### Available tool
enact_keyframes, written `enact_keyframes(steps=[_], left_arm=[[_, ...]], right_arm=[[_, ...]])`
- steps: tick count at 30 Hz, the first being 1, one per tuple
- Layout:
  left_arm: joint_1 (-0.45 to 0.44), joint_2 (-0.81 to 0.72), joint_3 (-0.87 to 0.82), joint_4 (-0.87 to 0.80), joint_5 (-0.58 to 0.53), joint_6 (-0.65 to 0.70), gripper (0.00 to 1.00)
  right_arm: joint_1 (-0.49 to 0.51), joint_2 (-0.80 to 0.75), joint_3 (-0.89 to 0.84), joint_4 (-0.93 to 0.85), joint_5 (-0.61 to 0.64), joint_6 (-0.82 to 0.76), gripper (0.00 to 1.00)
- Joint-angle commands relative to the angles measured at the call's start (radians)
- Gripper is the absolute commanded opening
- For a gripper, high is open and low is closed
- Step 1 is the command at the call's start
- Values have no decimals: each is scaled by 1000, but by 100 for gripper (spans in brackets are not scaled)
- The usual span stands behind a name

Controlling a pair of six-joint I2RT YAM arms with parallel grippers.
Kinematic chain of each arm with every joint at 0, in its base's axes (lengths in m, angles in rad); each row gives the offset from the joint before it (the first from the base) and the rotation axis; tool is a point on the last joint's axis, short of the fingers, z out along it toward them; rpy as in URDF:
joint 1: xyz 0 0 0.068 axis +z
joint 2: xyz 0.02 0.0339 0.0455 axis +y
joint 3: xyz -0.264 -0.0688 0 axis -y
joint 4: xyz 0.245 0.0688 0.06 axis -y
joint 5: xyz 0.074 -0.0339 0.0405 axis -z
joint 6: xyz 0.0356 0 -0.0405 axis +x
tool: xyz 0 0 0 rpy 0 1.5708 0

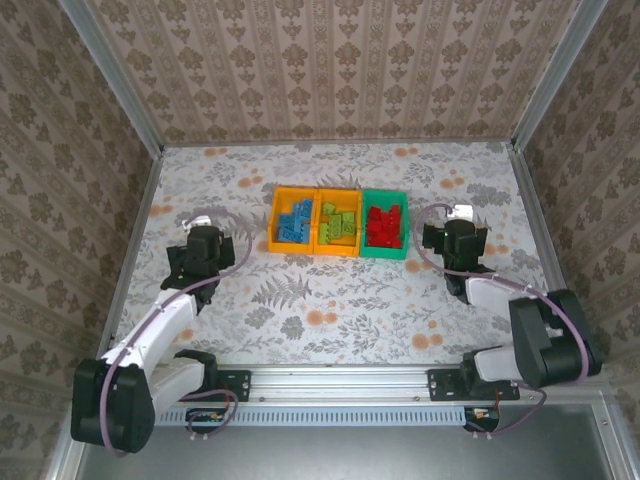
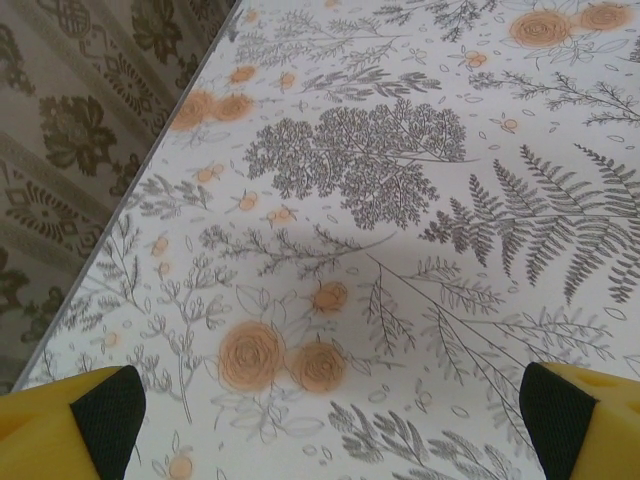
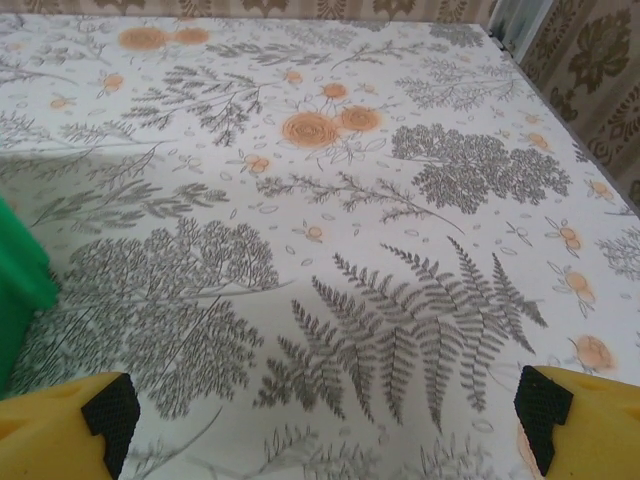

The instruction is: Sort the legos into containers by color

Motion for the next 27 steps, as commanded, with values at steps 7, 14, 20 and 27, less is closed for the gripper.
enact_keyframes(steps=[7,14,20,27], left_arm=[[88,61,-177,478,179,177,100],[118,250,-186,785,251,195,100],[134,470,-118,934,311,267,100],[201,508,-135,969,290,163,100]], right_arm=[[-58,100,11,198,-110,-7,100],[-74,145,-51,354,-131,-3,100],[-61,137,-47,332,-152,-21,100],[-74,138,-40,321,-176,-15,100]])
